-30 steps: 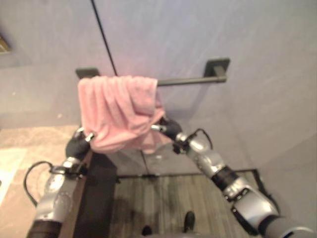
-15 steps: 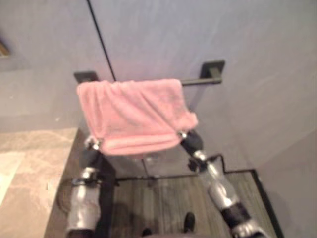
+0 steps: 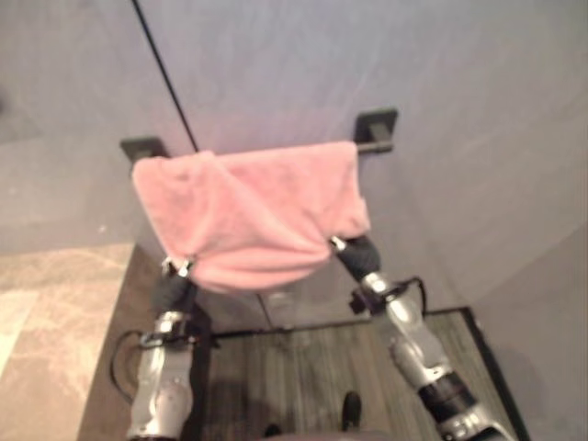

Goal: Put brush and paste in cup on sink, flatten towel.

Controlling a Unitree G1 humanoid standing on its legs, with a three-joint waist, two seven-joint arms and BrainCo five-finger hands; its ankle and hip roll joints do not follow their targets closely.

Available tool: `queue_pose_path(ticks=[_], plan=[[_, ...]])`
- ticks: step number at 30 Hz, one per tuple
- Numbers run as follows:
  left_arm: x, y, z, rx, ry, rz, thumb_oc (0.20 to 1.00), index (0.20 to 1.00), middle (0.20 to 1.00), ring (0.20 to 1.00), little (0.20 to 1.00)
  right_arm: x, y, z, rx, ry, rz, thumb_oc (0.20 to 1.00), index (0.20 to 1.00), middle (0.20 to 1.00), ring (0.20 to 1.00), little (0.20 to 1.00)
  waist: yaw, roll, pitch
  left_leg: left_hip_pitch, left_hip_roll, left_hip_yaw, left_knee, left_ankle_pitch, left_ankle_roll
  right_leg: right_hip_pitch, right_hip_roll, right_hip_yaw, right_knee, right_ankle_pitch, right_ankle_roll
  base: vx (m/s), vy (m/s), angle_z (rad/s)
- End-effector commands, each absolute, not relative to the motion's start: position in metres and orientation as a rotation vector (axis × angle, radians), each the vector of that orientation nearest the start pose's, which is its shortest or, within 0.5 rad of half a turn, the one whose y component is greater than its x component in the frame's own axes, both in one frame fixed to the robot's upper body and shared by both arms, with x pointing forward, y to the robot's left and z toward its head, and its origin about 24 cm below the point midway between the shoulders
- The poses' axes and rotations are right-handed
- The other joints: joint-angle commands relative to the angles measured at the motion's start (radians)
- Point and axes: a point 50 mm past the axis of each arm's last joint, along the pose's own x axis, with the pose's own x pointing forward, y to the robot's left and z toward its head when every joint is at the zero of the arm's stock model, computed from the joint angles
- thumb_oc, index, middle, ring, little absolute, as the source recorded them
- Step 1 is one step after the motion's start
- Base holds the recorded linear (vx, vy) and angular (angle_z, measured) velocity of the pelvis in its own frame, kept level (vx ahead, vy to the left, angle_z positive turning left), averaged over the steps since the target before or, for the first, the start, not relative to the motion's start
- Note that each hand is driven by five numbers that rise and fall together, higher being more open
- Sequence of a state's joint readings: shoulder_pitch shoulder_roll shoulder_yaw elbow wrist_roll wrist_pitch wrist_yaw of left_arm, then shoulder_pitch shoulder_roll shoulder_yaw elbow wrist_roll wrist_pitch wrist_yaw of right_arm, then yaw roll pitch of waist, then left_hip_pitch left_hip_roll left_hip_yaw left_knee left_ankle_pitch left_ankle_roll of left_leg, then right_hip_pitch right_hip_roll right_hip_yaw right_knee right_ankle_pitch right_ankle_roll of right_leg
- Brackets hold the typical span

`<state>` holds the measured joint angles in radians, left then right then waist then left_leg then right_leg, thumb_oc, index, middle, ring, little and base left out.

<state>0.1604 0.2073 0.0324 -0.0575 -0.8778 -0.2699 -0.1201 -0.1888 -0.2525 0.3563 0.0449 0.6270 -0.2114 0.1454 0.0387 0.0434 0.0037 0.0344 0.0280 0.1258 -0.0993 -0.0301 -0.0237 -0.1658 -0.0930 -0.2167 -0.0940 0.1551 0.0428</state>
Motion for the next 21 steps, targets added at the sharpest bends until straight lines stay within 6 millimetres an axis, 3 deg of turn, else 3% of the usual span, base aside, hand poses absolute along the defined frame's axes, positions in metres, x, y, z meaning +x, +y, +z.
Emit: queue_pose_path(ticks=[1, 5, 6, 8, 9, 11, 12, 14, 15, 19, 21], plan=[[0.226, 0.23, 0.096, -0.481, -0.438, 0.058, 0.2, 0.2, 0.2, 0.2, 0.2, 0.272, -0.094, 0.133, 0.403, -0.45, 0.531, 0.2, 0.2, 0.2, 0.2, 0.2, -0.001, -0.024, -0.008, -0.016, -0.005, -0.048, 0.012, -0.046, 0.036, 0.151, -0.075, -0.045, 0.007, -0.133, 0.071, 0.0, 0.0, 0.0], [0.225, 0.227, 0.103, -0.488, -0.472, 0.047, 0.2, 0.2, 0.2, 0.2, 0.2, 0.274, -0.094, 0.135, 0.396, -0.465, 0.516, 0.2, 0.2, 0.2, 0.2, 0.2, -0.002, -0.022, -0.011, -0.012, -0.005, -0.046, 0.012, -0.048, 0.037, 0.152, -0.075, -0.043, 0.007, -0.135, 0.073, 0.0, 0.0, 0.0], [0.225, 0.226, 0.125, -0.43, -0.564, 0.043, 0.2, 0.2, 0.2, 0.2, 0.2, 0.269, -0.096, 0.157, 0.382, -0.57, 0.519, 0.2, 0.2, 0.2, 0.2, 0.2, -0.001, -0.02, -0.008, -0.015, -0.004, -0.047, 0.012, -0.047, 0.036, 0.151, -0.075, -0.043, 0.007, -0.135, 0.071, 0.0, 0.0, 0.0], [0.224, 0.222, 0.144, -0.438, -0.656, -0.001, 0.2, 0.2, 0.2, 0.2, 0.2, 0.262, -0.098, 0.179, 0.36, -0.685, 0.52, 0.2, 0.2, 0.2, 0.2, 0.2, -0.005, -0.02, -0.007, -0.014, -0.004, -0.045, 0.012, -0.049, 0.037, 0.149, -0.075, -0.041, 0.007, -0.135, 0.072, 0.0, 0.0, 0.0], [0.229, 0.213, 0.15, -0.431, -0.669, -0.032, 0.2, 0.2, 0.2, 0.2, 0.2, 0.263, -0.096, 0.192, 0.348, -0.747, 0.499, 0.2, 0.2, 0.2, 0.2, 0.2, -0.009, -0.018, -0.002, -0.012, -0.003, -0.04, 0.012, -0.051, 0.038, 0.149, -0.076, -0.038, 0.007, -0.135, 0.071, 0.0, 0.0, 0.0], [0.231, 0.212, 0.149, -0.425, -0.655, -0.034, 0.2, 0.2, 0.2, 0.2, 0.2, 0.265, -0.094, 0.193, 0.333, -0.748, 0.491, 0.2, 0.2, 0.2, 0.2, 0.2, -0.01, -0.016, -0.001, -0.011, -0.003, -0.037, 0.012, -0.051, 0.038, 0.149, -0.075, -0.034, 0.007, -0.134, 0.071, 0.0, 0.0, 0.0], [0.233, 0.212, 0.145, -0.4, -0.629, -0.022, 0.2, 0.2, 0.2, 0.2, 0.2, 0.266, -0.092, 0.192, 0.306, -0.739, 0.489, 0.2, 0.2, 0.2, 0.2, 0.2, -0.01, -0.014, -0.001, -0.01, -0.003, -0.036, 0.012, -0.051, 0.037, 0.149, -0.075, -0.033, 0.007, -0.134, 0.071, 0.0, 0.0, 0.0], [0.234, 0.212, 0.126, -0.393, -0.535, -0.02, 0.2, 0.2, 0.2, 0.2, 0.2, 0.272, -0.088, 0.17, 0.278, -0.627, 0.499, 0.2, 0.2, 0.2, 0.2, 0.2, -0.009, -0.009, -0.004, -0.008, -0.003, -0.029, 0.012, -0.05, 0.037, 0.147, -0.074, -0.029, 0.007, -0.134, 0.071, 0.0, -0.032, -0.04], [0.235, 0.21, 0.116, -0.374, -0.474, -0.026, 0.2, 0.2, 0.2, 0.2, 0.2, 0.274, -0.088, 0.15, 0.25, -0.531, 0.507, 0.2, 0.2, 0.2, 0.2, 0.2, -0.01, -0.006, -0.005, -0.008, -0.002, -0.027, 0.012, -0.048, 0.036, 0.147, -0.073, -0.027, 0.007, -0.133, 0.072, 0.01, -0.026, -0.05], [0.234, 0.212, 0.117, -0.378, -0.48, -0.04, 0.2, 0.2, 0.2, 0.2, 0.2, 0.27, -0.095, 0.145, 0.251, -0.515, 0.512, 0.2, 0.2, 0.2, 0.2, 0.2, -0.014, -0.001, -0.006, -0.007, -0.002, -0.027, 0.012, -0.049, 0.036, 0.146, -0.073, -0.026, 0.007, -0.134, 0.073, 0.0, -0.007, -0.01], [0.233, 0.216, 0.093, -0.354, -0.369, -0.004, 0.2, 0.2, 0.2, 0.2, 0.2, 0.274, -0.096, 0.134, 0.263, -0.462, 0.5, 0.2, 0.2, 0.2, 0.2, 0.2, -0.014, 0.002, -0.006, -0.007, -0.003, -0.026, 0.012, -0.047, 0.037, 0.146, -0.073, -0.026, 0.007, -0.133, 0.074, 0.0, 0.0, 0.0]])
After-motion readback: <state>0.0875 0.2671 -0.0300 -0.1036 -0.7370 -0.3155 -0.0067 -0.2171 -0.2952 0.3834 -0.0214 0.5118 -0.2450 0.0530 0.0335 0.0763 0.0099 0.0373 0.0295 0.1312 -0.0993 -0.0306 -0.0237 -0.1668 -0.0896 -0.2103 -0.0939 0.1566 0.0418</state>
